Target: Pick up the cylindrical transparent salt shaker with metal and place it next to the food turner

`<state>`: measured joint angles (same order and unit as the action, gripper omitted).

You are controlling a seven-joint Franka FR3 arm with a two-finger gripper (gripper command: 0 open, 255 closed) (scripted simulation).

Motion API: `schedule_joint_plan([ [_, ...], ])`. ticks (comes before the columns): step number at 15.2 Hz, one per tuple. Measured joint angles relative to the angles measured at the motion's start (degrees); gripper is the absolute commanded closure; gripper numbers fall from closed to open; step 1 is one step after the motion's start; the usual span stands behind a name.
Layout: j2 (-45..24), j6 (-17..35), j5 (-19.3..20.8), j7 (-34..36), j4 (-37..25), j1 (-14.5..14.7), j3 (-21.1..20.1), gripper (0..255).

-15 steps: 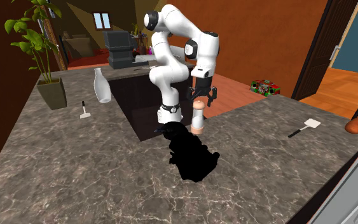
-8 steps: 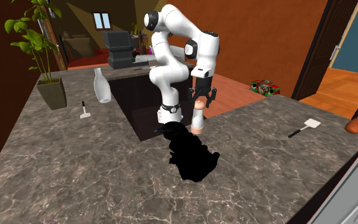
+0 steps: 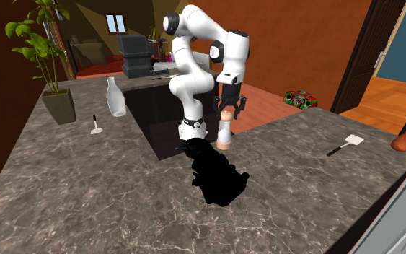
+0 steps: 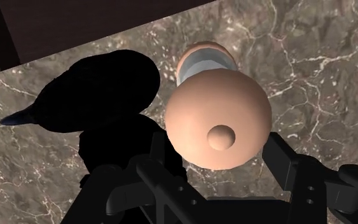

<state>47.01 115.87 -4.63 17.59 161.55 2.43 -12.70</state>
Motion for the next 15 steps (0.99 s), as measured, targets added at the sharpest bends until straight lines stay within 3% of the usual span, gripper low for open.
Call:
schedule_joint_plan([
  [15,2.2,-12.5,1.2,-0.8,-10.4,-0.6,1.6,255],
])
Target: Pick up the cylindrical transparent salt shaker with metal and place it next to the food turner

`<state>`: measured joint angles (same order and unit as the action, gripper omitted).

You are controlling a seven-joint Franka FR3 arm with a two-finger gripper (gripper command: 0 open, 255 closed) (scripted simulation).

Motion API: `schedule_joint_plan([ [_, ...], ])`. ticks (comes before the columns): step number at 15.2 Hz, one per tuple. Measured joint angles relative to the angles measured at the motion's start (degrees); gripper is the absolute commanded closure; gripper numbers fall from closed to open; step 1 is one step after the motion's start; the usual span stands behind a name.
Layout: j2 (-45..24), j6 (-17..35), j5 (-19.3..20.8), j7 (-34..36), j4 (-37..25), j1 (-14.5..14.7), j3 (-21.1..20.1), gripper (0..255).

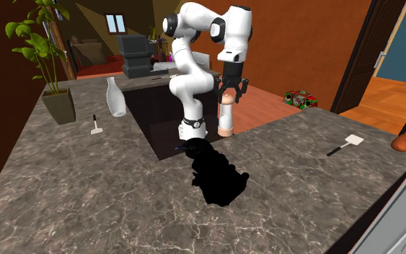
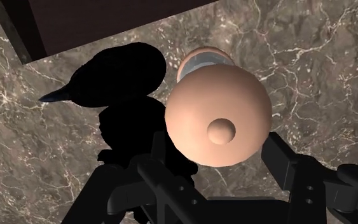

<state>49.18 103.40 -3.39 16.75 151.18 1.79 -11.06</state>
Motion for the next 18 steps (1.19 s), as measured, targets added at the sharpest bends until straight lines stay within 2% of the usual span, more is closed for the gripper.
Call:
schedule_joint_plan([
  [18,-1.8,-12.9,1.2,-0.7,-14.8,-0.8,1.3,255],
])
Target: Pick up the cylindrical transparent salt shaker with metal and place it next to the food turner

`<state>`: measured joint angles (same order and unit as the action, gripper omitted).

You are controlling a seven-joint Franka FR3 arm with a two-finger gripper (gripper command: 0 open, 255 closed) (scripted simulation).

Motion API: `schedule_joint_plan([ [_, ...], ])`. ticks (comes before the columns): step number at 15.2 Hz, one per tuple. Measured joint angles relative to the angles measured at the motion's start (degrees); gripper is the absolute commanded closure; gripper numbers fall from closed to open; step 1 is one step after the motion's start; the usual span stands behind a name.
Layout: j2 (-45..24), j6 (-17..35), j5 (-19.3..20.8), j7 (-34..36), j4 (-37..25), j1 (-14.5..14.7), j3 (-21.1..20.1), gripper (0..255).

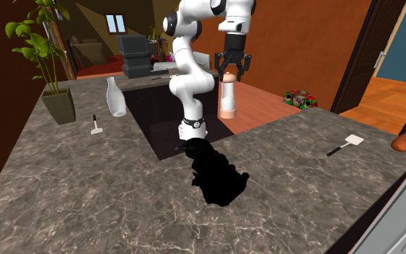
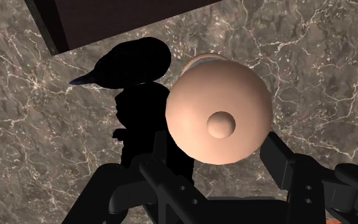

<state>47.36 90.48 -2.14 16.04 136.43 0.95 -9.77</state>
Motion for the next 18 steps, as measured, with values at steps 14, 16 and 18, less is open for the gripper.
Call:
schedule_joint_plan([
  [14,-3.9,-8.9,0.3,0.4,-12.7,-0.5,-0.2,255],
  [16,-4.5,-7.9,-0.8,2.3,-12.4,-0.1,-2.0,255],
  [18,-5.4,-7.2,-2.2,4.8,-12.7,0.4,-4.5,255],
])
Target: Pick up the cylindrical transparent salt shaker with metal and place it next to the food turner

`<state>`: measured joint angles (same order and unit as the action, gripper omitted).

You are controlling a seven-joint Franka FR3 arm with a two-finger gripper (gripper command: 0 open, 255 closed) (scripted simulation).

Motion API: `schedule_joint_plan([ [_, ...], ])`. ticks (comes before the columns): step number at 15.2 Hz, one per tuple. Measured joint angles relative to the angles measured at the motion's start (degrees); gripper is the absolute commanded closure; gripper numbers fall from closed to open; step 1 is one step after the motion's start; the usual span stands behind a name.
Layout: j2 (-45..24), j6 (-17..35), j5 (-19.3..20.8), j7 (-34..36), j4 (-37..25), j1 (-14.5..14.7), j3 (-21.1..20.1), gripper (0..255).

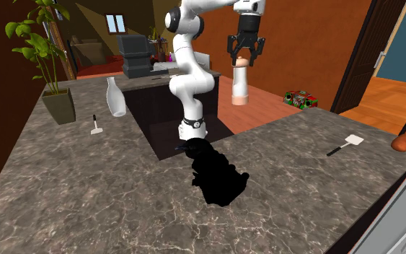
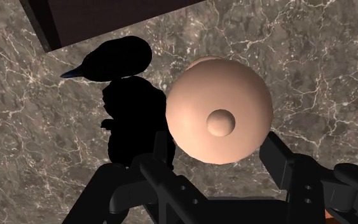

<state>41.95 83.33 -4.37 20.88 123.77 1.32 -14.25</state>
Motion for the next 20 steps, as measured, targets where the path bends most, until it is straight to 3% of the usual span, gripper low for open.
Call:
schedule_joint_plan([
  [12,-9.7,8.4,-6.0,15.9,-2.5,1.5,-15.9,255],
  [20,-22.4,13.7,-4.0,28.7,-9.9,0.2,-28.6,255],
])
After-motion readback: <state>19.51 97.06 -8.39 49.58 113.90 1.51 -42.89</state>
